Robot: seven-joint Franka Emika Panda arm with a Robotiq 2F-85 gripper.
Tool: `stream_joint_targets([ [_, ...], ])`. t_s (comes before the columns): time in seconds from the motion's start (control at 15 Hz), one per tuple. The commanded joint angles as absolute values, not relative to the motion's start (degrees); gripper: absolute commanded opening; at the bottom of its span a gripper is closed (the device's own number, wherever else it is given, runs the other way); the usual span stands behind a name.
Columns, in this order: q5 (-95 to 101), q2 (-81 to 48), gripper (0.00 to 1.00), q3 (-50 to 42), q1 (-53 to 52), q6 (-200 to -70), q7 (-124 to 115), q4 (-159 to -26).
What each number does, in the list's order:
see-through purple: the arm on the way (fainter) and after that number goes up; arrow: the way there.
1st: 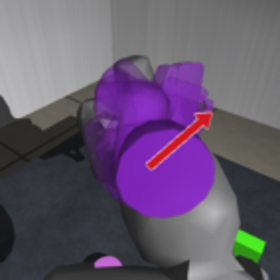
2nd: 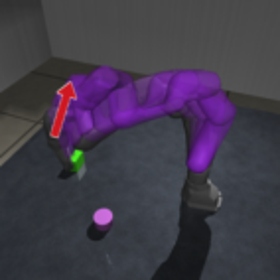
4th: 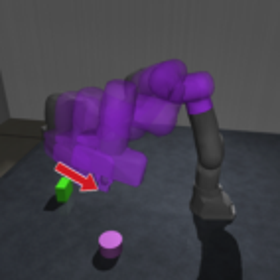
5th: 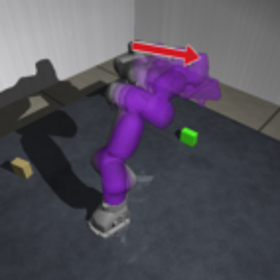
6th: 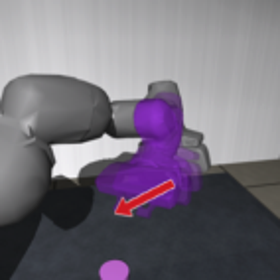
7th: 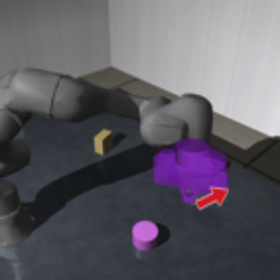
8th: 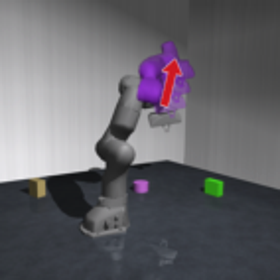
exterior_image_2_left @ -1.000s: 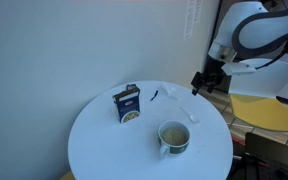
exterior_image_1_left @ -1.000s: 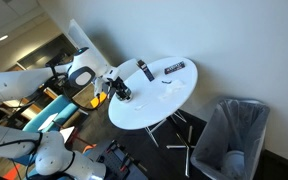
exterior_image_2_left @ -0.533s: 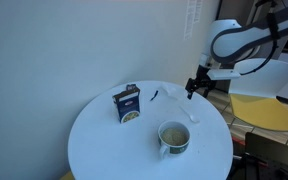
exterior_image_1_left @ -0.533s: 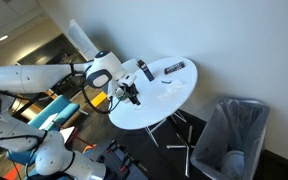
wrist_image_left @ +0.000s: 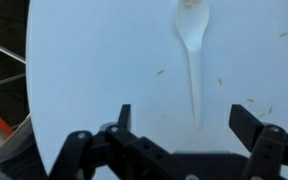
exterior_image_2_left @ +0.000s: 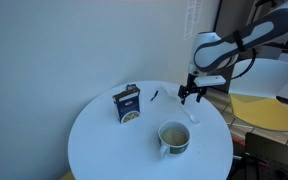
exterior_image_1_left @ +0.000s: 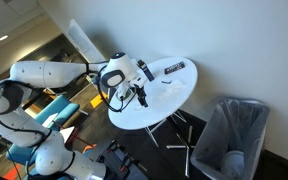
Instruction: Use the white spoon to stir the contents in the white and green mug
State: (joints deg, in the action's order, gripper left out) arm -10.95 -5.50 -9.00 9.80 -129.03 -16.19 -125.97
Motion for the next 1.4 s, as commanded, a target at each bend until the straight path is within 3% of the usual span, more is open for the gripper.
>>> stream_joint_targets([
  [0.0, -10.8, -9.3, 1.0, -9.0, 9.1, -127.3, -18.3, -122.0],
  [1.07, -9.2, -14.6, 1.0, -8.7, 6.2, -124.7, -22.7, -117.4],
  [1.13, -9.2, -14.7, 0.98, -8.7, 6.1, -124.7, -22.9, -117.3],
  [1.27, -9.2, -15.0, 0.73, -8.7, 6.0, -124.7, -22.9, -117.1],
  [1.33, -9.2, -15.1, 0.71, -8.7, 5.9, -124.7, -23.0, -117.0],
])
